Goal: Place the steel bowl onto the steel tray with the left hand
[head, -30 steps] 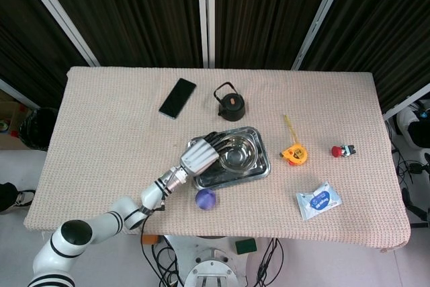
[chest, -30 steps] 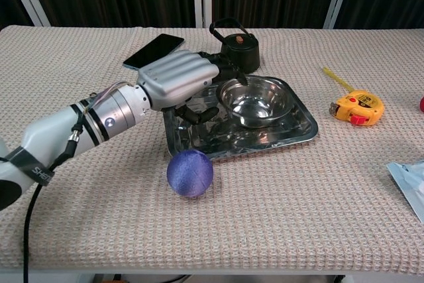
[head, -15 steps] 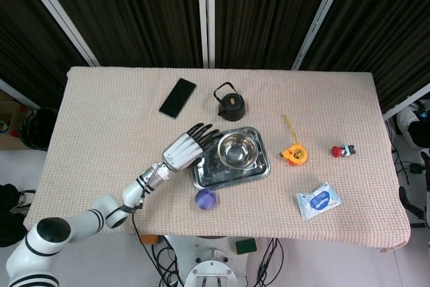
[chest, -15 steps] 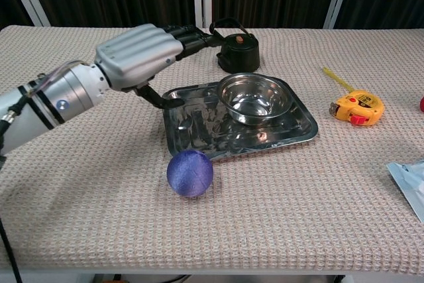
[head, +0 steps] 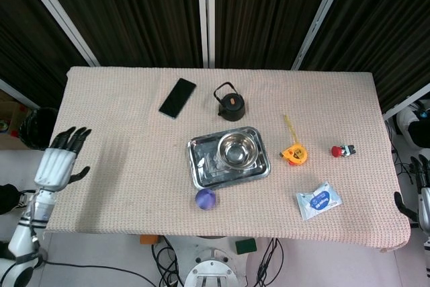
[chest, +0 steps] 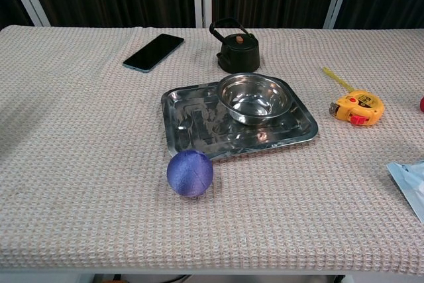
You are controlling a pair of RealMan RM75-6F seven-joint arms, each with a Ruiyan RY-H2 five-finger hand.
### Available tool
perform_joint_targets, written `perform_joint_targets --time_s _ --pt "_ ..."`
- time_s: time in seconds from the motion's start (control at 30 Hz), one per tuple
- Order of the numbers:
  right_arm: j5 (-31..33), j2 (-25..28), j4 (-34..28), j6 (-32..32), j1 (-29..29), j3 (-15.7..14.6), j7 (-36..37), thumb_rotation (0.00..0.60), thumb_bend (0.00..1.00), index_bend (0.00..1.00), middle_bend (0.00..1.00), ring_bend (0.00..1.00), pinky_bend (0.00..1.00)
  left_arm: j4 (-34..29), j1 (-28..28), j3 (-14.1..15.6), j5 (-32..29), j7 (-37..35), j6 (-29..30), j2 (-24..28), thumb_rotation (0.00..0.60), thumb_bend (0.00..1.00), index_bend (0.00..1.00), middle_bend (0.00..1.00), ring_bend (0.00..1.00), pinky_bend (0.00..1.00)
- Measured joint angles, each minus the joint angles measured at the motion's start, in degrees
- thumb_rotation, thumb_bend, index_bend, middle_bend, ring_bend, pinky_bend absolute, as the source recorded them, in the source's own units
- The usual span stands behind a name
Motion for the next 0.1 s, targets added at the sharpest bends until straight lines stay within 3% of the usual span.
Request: perform_joint_targets --time_s 0.1 --pt "0.04 -0.47 0.37 -0.41 0.05 -0.29 -1.11 0.600 0.31 0.00 0.00 0.00 0.00 -0.53 5.42 1.82 -0.75 -2.15 4.13 1.68 0.600 0.16 0.09 0.10 0.06 0.17"
